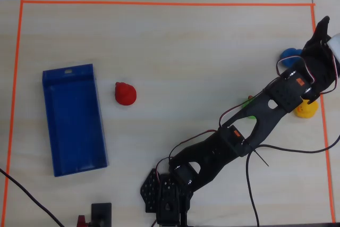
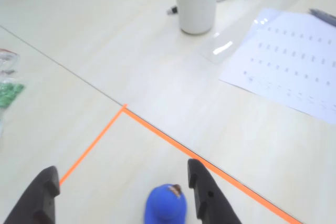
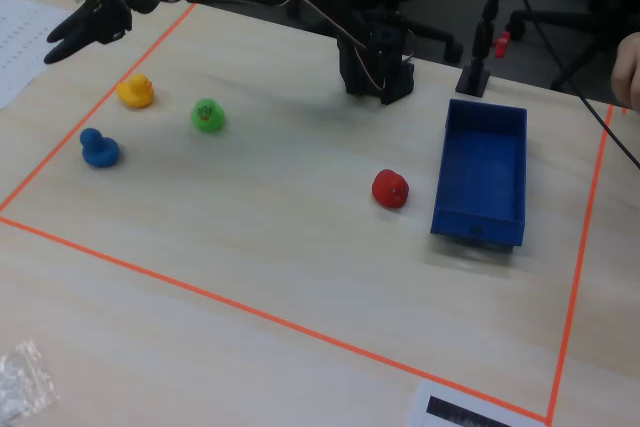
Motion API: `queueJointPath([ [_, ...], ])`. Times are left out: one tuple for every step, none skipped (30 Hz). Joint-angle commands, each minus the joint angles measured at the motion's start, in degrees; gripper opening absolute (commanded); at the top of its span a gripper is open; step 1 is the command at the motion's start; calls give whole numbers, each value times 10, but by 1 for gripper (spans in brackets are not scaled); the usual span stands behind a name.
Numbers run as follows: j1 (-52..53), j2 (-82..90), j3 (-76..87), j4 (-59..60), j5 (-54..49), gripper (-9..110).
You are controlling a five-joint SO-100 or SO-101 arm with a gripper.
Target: Grasp blue duck and put it into box.
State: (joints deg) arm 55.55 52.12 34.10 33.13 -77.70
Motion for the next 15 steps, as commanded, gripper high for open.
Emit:
queueJointPath([
  [9, -24, -59, -24, -8, 34],
  [10, -36, -70, -24, -8, 34],
  [11, -47, -78, -24, -9, 34],
  [11, -56, -82, -24, -9, 34],
  [11, -63, -83, -24, -9, 34],
  [12, -70, -83, -24, -9, 34],
  [12, -77, -83, -24, -9, 34],
  [11, -83, -82, -26, -9, 34],
  [10, -91, -82, -30, -9, 34],
  [8, -98, -83, -33, -9, 34],
  [7, -106, -86, -34, -9, 34],
  [5, -114, -91, -34, -9, 34],
  [4, -122, -94, -34, -8, 34],
  [2, -130, -97, -34, -7, 34],
  [2, -139, -99, -34, -6, 34],
])
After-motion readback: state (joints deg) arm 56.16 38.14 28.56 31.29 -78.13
